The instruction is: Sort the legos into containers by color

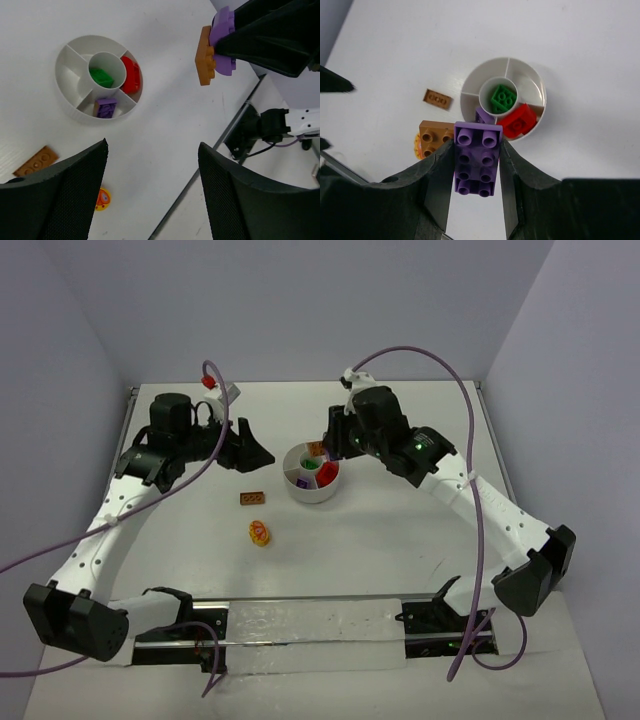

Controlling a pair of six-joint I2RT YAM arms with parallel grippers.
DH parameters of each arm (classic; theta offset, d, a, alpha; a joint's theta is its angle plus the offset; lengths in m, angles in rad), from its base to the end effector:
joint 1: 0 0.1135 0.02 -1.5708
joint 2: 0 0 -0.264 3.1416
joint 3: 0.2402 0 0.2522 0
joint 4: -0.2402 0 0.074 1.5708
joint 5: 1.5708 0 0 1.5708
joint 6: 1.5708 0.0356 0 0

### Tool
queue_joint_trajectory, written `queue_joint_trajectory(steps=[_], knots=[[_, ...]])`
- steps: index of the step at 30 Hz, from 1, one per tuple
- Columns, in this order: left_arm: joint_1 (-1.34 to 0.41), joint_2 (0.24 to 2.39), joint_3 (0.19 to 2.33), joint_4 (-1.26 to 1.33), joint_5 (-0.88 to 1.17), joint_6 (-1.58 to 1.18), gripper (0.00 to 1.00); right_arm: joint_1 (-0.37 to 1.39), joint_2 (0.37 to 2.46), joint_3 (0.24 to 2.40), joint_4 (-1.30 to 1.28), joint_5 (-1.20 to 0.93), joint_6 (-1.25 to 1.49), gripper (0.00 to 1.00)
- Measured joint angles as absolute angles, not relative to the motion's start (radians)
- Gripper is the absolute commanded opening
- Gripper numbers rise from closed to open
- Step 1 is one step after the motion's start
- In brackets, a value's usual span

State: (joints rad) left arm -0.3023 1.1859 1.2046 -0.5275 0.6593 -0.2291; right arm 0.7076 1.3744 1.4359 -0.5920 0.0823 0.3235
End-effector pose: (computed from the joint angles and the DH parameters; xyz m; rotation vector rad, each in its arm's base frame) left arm 0.2359 -0.0964 0.3730 0.4925 2.0579 -1.0048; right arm 0.2327 0.1952 0.3920 -0.3596 2.1143 0.5286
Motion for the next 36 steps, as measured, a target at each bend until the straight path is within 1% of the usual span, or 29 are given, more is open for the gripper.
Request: queue_joint_trajectory(steps=[4, 10, 19, 26, 28, 30, 32, 33, 35, 36], knots=[[-0.308, 1.259, 1.217, -0.489, 0.711, -0.311, 0.77, 0.711, 1.393, 1.487, -0.589, 0.088, 0.323, 0.0], [-0.326, 1.342, 1.253, -0.446, 0.758, -0.398, 0.73, 0.735, 1.416, 1.492, -0.591, 0.1, 0.324, 0.0], [-0.388, 1.36, 1.277, -0.398, 0.791, -0.442, 0.69, 0.766, 1.45, 1.51, -0.593, 0.112, 0.324, 0.0], [-0.399, 1.404, 1.29, -0.392, 0.797, -0.452, 0.58, 0.781, 1.461, 1.532, -0.597, 0.11, 0.325, 0.0], [-0.401, 1.412, 1.291, -0.392, 0.797, -0.453, 0.54, 0.787, 1.461, 1.533, -0.597, 0.107, 0.328, 0.0], [-0.403, 1.417, 1.292, -0.392, 0.797, -0.456, 0.46, 0.79, 1.461, 1.533, -0.6, 0.103, 0.33, 0.0], [-0.405, 1.42, 1.293, -0.392, 0.797, -0.46, 0.37, 0.792, 1.461, 1.533, -0.6, 0.1, 0.332, 0.0], [-0.406, 1.421, 1.294, -0.392, 0.797, -0.462, 0.26, 0.792, 1.461, 1.533, -0.6, 0.098, 0.334, 0.0], [-0.408, 1.423, 1.298, -0.391, 0.805, -0.463, 0.08, 0.793, 1.462, 1.533, -0.602, 0.098, 0.335, 0.0], [-0.41, 1.423, 1.301, -0.391, 0.808, -0.464, 0.0, 0.792, 1.462, 1.533, -0.606, 0.099, 0.336, 0.0]])
